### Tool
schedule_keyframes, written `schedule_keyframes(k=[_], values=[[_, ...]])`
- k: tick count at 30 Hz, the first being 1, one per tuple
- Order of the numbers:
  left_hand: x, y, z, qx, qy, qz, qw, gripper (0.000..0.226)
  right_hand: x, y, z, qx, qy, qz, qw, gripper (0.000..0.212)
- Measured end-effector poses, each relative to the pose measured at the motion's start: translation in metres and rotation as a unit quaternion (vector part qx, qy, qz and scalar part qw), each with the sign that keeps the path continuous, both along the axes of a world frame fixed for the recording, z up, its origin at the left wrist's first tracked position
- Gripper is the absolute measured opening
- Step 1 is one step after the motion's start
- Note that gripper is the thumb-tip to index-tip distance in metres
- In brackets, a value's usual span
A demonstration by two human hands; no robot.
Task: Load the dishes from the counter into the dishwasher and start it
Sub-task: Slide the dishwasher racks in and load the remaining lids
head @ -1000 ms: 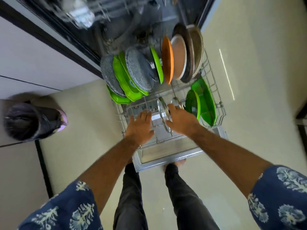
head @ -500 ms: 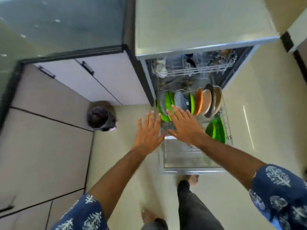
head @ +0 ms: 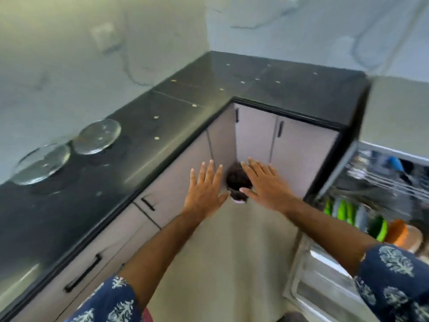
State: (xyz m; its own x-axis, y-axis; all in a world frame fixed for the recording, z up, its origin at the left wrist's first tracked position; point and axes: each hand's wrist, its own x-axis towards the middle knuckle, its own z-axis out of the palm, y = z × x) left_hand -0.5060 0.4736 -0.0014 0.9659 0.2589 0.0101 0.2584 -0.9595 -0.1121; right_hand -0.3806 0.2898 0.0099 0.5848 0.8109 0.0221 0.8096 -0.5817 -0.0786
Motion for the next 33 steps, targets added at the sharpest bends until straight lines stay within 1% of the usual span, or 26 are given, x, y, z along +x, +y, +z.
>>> schedule_keyframes(k=[5, 8, 12, 15, 18, 20, 21, 23, 25, 27, 28, 29, 30, 31, 32, 33], values=[[-0.064, 0.109, 0.011, 0.001, -0.006, 0.12, 0.993, 0.081, -0.026, 0.124, 0.018, 0.005, -0.004, 0.108, 0.994, 0.08], [-0.093, 0.161, 0.008, -0.032, -0.008, 0.195, 0.98, 0.078, -0.032, 0.187, 0.02, 0.007, -0.004, 0.161, 0.987, 0.077], [-0.12, 0.227, 0.005, -0.04, -0.002, 0.267, 0.963, 0.078, -0.027, 0.276, 0.013, 0.017, 0.035, 0.225, 0.974, 0.074], [-0.129, 0.266, 0.008, -0.05, -0.002, 0.309, 0.95, 0.076, -0.015, 0.336, 0.008, 0.015, 0.069, 0.244, 0.967, 0.073], [-0.124, 0.302, 0.013, -0.101, -0.03, 0.356, 0.928, 0.074, 0.004, 0.39, 0.011, 0.02, 0.122, 0.256, 0.959, 0.072], [-0.115, 0.325, 0.014, -0.151, -0.082, 0.391, 0.904, 0.071, 0.019, 0.426, 0.01, 0.032, 0.154, 0.27, 0.95, 0.071], [-0.11, 0.335, 0.014, -0.177, -0.111, 0.403, 0.891, 0.07, 0.026, 0.441, 0.011, 0.039, 0.186, 0.265, 0.945, 0.07], [-0.104, 0.354, 0.011, -0.203, -0.143, 0.421, 0.873, 0.067, 0.037, 0.471, 0.011, 0.041, 0.273, 0.23, 0.933, 0.07], [-0.098, 0.371, 0.004, -0.205, -0.144, 0.425, 0.87, 0.067, 0.045, 0.5, 0.009, 0.035, 0.354, 0.186, 0.916, 0.071], [-0.091, 0.391, -0.002, -0.232, -0.16, 0.431, 0.857, 0.067, 0.05, 0.525, 0.007, 0.042, 0.406, 0.156, 0.899, 0.07], [-0.087, 0.402, -0.006, -0.261, -0.182, 0.439, 0.84, 0.068, 0.051, 0.536, 0.007, 0.045, 0.425, 0.143, 0.893, 0.07], [-0.083, 0.415, -0.009, -0.302, -0.212, 0.452, 0.812, 0.068, 0.051, 0.547, 0.005, 0.048, 0.441, 0.13, 0.887, 0.069], [-0.079, 0.429, -0.012, -0.349, -0.245, 0.469, 0.774, 0.069, 0.05, 0.556, 0.003, 0.049, 0.457, 0.118, 0.88, 0.068], [-0.075, 0.441, -0.013, -0.396, -0.278, 0.487, 0.728, 0.07, 0.049, 0.563, 0.001, 0.05, 0.471, 0.107, 0.874, 0.067], [-0.07, 0.455, -0.015, -0.447, -0.308, 0.502, 0.674, 0.072, 0.048, 0.572, -0.001, 0.048, 0.483, 0.096, 0.869, 0.066], [-0.065, 0.467, -0.018, -0.502, -0.336, 0.511, 0.611, 0.073, 0.046, 0.579, -0.003, 0.048, 0.497, 0.087, 0.862, 0.065]])
